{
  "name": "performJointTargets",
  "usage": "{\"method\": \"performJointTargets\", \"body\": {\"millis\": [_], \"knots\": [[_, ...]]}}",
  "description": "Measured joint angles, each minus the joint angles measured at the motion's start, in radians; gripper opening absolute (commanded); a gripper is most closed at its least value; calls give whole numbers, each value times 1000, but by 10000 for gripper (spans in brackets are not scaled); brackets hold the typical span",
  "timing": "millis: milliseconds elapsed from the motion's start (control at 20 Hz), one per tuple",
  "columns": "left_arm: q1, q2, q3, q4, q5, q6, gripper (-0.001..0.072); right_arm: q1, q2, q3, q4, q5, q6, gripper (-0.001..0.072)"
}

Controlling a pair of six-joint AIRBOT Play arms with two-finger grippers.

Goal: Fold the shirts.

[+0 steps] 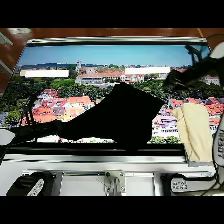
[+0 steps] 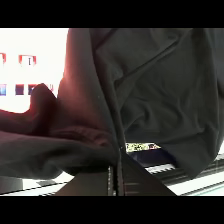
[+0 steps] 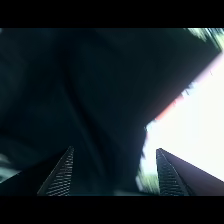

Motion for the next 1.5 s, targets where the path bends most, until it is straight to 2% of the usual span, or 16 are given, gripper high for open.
{"method": "performJointTargets", "body": {"millis": [200, 300, 350, 500, 700, 1000, 1050, 1100, 1150, 1200, 1300, 1400, 1500], "knots": [[0, 0, 0, -1, -29, 17, 37, -53, 227, -448, -5, 8, -7, 626], [0, 0, 0, -1, -47, 32, 37, -59, 324, -691, 44, -50, -6, 639], [0, 0, 0, -1, -53, 37, 37, -60, 367, -805, 92, -87, -7, 673], [0, 0, 0, -2, -64, 47, 37, -34, 455, -1051, 201, -219, -9, 674], [0, 0, 0, -2, -71, 51, 37, 61, 498, -1214, 259, -399, 38, 673], [0, 0, 0, -2, -71, 53, 37, 228, 459, -1270, 305, -640, 148, 652], [0, 0, 0, -2, -68, 53, 37, 240, 441, -1272, 319, -666, 154, 542], [0, 0, 0, -2, -63, 53, 37, 248, 426, -1274, 337, -687, 159, 386], [0, 0, 0, -2, -55, 53, 37, 256, 414, -1276, 353, -707, 160, 197], [0, 0, 0, -2, -50, 53, 37, 259, 406, -1276, 370, -723, 159, 73], [0, 0, 0, -1, -33, 60, 37, 265, 400, -1262, 394, -733, 146, 70], [0, 0, 3, 2, -7, 80, 36, 269, 410, -1214, 401, -716, 84, 70], [11, 3, 32, 4, 14, 106, 36, 270, 447, -1118, 367, -639, 6, 70]]}}
